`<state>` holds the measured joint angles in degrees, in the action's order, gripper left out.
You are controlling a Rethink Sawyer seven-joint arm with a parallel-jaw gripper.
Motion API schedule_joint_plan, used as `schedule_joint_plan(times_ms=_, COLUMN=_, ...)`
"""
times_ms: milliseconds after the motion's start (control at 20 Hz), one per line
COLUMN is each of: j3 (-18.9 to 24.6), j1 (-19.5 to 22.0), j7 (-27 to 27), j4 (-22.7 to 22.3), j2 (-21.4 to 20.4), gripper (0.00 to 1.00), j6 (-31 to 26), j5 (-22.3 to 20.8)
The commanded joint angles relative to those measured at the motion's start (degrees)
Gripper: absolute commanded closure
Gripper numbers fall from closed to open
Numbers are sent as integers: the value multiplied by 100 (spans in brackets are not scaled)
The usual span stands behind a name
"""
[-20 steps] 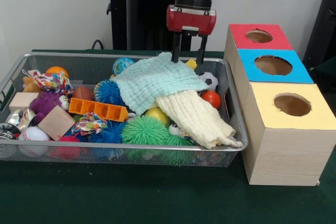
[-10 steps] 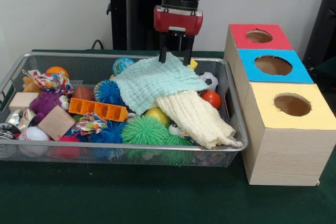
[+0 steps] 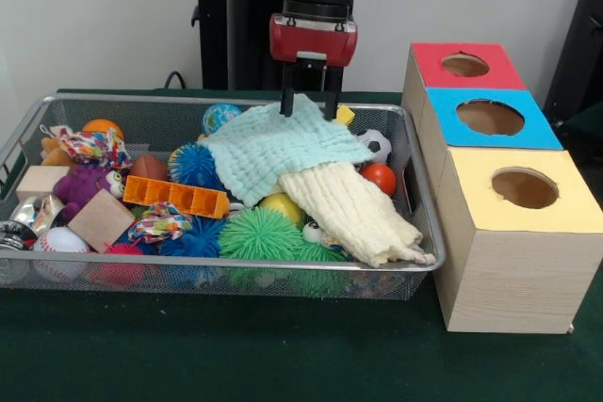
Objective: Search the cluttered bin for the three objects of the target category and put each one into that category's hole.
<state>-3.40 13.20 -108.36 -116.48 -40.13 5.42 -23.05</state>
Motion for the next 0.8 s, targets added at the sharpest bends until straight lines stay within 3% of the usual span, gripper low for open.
schedule_joint_plan(times_ms=50, j3=109, j1=-166, j7=-668, j4=155, j2=486, gripper=0, j6=557, j5=-149)
schedule_joint_plan(times_ms=550, j3=-248, j1=-444, j7=-706, j4=501, j2=1137, gripper=0, j6=1089, j5=62)
schedule_joint_plan(times_ms=800, j3=-262, j1=-434, j7=-688, j4=541, j2=1233, gripper=0, j6=1146, j5=92)
